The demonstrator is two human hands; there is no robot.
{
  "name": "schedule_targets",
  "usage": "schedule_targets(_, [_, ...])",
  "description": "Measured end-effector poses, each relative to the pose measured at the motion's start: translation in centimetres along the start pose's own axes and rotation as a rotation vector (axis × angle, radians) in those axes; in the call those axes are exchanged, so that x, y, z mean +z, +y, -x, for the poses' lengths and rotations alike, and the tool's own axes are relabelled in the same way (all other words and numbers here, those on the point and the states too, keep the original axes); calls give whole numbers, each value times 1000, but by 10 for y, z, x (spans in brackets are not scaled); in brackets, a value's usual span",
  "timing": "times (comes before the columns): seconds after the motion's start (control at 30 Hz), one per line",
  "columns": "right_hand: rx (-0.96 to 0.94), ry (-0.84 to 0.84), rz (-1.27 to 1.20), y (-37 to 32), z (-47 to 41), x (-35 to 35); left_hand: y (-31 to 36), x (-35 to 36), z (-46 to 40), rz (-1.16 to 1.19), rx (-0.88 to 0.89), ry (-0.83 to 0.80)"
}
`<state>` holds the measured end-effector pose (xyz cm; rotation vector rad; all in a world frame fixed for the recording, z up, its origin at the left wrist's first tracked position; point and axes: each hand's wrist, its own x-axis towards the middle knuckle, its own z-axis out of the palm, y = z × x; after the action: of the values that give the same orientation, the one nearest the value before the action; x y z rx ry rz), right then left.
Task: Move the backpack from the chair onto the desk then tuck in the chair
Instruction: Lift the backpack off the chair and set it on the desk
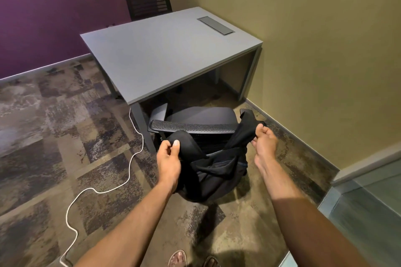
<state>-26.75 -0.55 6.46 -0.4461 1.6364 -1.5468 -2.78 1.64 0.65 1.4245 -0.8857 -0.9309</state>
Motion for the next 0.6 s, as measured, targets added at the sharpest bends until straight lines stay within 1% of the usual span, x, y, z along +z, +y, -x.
schedule_targets(0.1, [-20,23,-51,-10,-11,-13,17,17,5,32,17,-66])
schedule_targets(0.23, [-66,35,-34,-17,-24,-33,39,39,16,66,21,-128])
schedule_targets(0.47, [-84,72,-76,-21,-38,-66,74,64,38,214,-11,-289])
schedule_targets(0.53, [-71,16,-50,-18,-35,-74,85,68,43,245,-7,-311])
schedule_targets(0.6, [-49,-106,31,-9,-25,-81,97,70,44,270,-12,-316])
